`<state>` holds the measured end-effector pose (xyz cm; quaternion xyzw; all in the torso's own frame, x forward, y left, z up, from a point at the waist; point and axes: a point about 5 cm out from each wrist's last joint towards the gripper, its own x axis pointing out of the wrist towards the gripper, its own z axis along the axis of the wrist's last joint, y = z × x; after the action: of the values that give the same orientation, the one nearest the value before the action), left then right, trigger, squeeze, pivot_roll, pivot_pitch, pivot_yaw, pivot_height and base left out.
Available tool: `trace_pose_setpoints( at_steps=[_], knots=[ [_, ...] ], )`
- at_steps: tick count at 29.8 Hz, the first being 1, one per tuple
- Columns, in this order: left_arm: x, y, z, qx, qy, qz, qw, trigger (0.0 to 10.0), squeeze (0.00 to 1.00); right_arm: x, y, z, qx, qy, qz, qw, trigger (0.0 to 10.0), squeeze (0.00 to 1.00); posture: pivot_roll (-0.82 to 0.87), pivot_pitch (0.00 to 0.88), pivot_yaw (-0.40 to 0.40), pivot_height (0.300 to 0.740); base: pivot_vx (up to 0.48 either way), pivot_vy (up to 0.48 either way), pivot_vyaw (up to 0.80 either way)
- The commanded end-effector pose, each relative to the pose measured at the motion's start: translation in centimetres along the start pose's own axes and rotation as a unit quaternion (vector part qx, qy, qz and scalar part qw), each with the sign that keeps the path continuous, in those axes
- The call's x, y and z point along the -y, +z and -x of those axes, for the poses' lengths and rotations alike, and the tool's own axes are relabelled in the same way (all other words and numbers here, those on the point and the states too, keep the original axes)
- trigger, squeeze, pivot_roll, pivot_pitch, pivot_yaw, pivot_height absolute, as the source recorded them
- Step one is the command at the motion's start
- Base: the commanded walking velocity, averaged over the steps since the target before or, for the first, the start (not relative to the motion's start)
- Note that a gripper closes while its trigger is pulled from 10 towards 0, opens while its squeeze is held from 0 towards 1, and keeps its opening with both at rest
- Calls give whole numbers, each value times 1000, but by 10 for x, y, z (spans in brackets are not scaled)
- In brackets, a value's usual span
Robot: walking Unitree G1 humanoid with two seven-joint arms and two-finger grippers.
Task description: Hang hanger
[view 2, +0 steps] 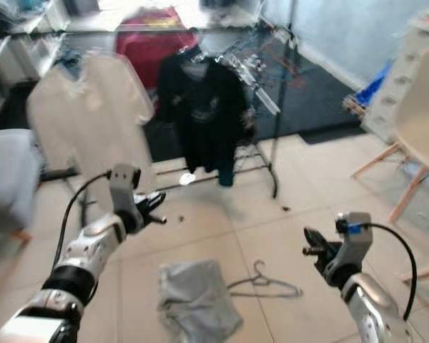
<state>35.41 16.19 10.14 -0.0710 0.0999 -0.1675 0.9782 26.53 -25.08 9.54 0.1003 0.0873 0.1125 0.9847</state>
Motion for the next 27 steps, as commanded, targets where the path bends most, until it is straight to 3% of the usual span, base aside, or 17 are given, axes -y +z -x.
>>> trace_pose_setpoints(
  at_steps=[1, 9, 20, 27],
  knots=[
    [4, 11, -2, 28, -9, -22, 999, 10000, 0, 0, -2, 4, 1, 1, 5, 1000, 10000, 0, -94, 107, -7, 740, 0, 0, 769],
    [5, 18, -4, 40, -10, -40, 998, 10000, 0, 1, -3, 4, 2, 8, 8, 1000, 10000, 0, -94, 106, -5, 740, 0, 0, 768],
    [2, 5, -1, 29, 12, -53, 998, 10000, 0, -1, -15, 6, -11, 11, 3, 1000, 10000, 0, -96, 103, -6, 740, 0, 0, 767],
    [-1, 13, -2, 44, 19, -54, 997, 10000, 0, 0, -15, 6, -11, 14, 6, 1000, 10000, 0, -95, 96, -1, 740, 0, 0, 764]
  ],
)
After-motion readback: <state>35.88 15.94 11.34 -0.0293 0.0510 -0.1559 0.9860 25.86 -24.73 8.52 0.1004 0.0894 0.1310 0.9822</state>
